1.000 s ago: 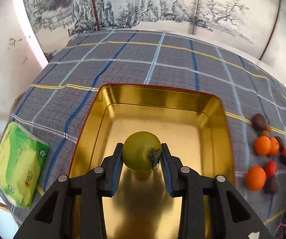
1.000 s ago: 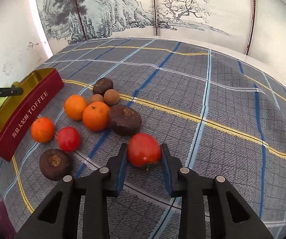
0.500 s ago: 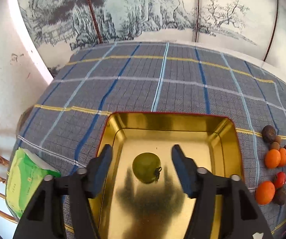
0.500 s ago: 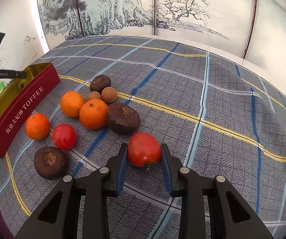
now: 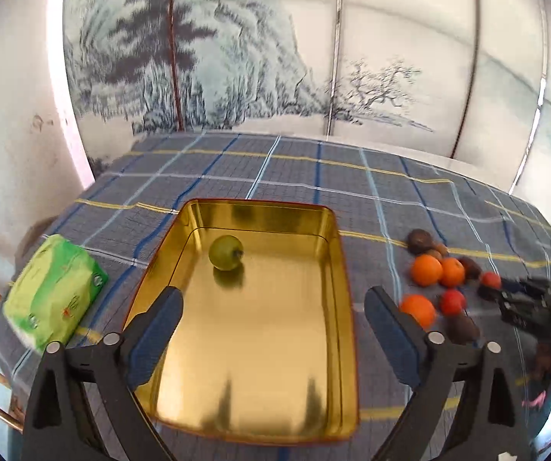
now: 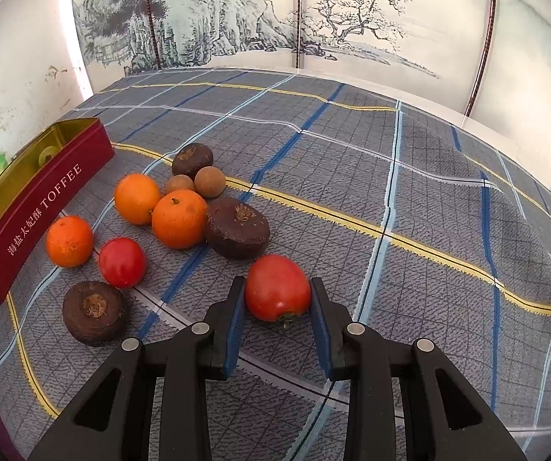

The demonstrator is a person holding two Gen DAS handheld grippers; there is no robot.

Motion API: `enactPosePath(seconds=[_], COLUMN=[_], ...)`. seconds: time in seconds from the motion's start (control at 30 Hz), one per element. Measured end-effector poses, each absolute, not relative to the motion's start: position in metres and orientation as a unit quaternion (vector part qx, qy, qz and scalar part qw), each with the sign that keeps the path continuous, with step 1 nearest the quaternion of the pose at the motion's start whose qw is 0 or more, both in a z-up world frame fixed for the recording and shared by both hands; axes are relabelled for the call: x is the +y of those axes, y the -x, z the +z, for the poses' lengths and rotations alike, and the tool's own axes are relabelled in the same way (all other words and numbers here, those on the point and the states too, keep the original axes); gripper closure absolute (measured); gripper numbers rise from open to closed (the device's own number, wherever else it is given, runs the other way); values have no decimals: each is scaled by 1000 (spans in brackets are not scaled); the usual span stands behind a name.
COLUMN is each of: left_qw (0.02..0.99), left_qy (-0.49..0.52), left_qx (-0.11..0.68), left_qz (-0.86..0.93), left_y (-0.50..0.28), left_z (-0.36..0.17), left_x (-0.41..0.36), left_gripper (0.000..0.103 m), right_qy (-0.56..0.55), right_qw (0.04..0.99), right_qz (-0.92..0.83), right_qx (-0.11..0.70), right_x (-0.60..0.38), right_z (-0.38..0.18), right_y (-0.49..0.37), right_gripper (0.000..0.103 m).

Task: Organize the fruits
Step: 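Carry the red tomato into the gold tin and open the right gripper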

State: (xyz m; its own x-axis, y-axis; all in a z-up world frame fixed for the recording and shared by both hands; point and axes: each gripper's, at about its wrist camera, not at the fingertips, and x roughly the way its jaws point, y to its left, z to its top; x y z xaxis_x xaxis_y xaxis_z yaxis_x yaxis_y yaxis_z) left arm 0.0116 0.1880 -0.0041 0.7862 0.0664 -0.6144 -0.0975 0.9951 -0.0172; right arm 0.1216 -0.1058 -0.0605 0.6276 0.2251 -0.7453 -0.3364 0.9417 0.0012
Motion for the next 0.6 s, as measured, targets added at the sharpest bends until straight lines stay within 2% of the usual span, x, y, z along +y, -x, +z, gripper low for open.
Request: enactPosePath(seconds=[0.27,0.6], left_qw=[943,945], left_qy=[28,26], left_qx=[330,325], left_qz=[17,35], left_y=[27,53], left_z=[-8,-6], left_x=[170,173], left_gripper=[6,7], right_qy=[80,115], right_qw=[906,919], right_qz=[140,141], right_qx=[392,350], right_x=[-106,-80], right_z=[-53,-5], right_y=[-112,-87], right_gripper=[70,70])
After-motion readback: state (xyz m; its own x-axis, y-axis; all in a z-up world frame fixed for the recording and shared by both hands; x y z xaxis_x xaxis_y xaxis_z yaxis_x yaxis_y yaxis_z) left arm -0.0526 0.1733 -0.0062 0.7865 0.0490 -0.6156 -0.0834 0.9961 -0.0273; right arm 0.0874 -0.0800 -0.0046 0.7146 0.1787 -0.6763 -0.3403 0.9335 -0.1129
